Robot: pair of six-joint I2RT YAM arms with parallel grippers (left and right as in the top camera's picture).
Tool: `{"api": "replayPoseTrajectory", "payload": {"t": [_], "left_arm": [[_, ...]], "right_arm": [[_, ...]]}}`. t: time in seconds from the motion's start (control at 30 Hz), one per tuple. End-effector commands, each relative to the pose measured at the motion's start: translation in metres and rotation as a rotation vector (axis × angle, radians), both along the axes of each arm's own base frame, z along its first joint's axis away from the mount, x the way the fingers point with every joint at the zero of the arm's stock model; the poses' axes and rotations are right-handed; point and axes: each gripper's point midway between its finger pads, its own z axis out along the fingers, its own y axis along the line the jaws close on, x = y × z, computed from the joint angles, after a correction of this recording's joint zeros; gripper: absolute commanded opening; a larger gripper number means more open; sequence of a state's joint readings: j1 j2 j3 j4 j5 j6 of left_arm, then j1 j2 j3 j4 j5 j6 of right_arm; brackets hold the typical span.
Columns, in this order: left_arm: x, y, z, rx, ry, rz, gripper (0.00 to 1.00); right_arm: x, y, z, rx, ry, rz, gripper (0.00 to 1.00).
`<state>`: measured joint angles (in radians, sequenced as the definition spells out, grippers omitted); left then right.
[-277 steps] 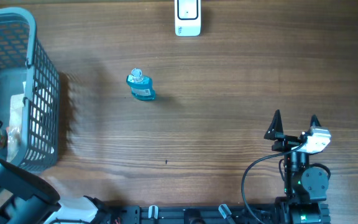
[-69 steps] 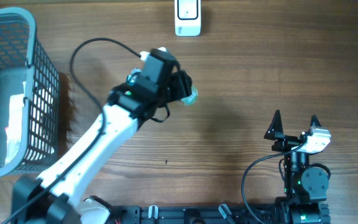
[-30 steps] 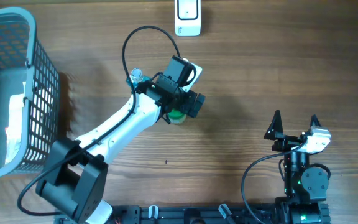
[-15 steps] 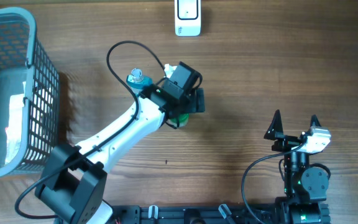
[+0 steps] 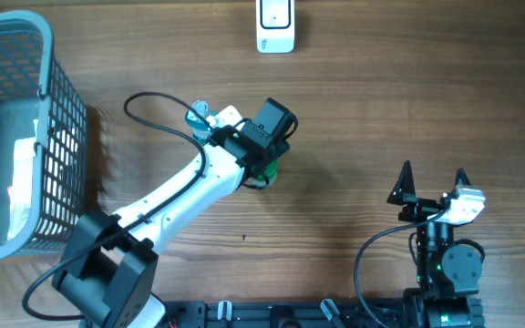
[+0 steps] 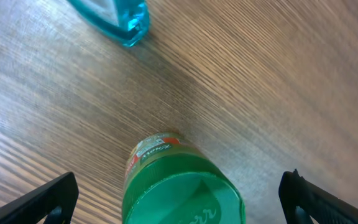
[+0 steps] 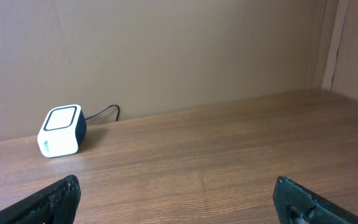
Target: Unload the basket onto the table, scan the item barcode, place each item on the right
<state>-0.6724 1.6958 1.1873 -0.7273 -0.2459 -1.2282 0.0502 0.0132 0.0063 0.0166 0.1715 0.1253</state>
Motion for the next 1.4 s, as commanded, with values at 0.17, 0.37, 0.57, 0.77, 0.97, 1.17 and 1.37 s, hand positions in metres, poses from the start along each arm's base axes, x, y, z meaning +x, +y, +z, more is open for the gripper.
{"api": "replayPoseTrajectory", "payload": {"t": [0.17,0.37,0.57,0.77,0.97,1.17,1.37], "left_arm": [[-0.005,-0.007,0.003,-0.129,0.031,0.174,1.00],[-0.012,-0.006,-0.003,-0.135,0.075,0.209,1.00],[-0.017,-0.010,-0.022,-0.124,0.134,0.202,1.00],[-0.019,-0.014,-0.040,-0.112,0.178,0.197,1.00],[-0.019,-0.015,-0.041,-0.119,0.183,0.190,0.91],[-0.021,-0.017,-0.041,-0.121,0.194,0.163,0.71],[-0.022,-0.021,-0.040,-0.123,0.202,0.097,0.61]], "right_arm": [[0.000,0.002,0.002,-0.017,-0.006,0.012,1.00],[0.000,0.002,0.002,-0.017,-0.006,0.012,1.00],[0.000,0.002,0.002,-0.017,-0.006,0.012,1.00],[0.000,0.002,0.002,-0.017,-0.006,0.012,1.00],[0.000,0.002,0.002,-0.017,-0.006,0.012,1.00],[0.000,0.002,0.002,-0.017,-0.006,0.012,1.00],[0.000,0.002,0.002,-0.018,-0.006,0.012,1.00]]}}
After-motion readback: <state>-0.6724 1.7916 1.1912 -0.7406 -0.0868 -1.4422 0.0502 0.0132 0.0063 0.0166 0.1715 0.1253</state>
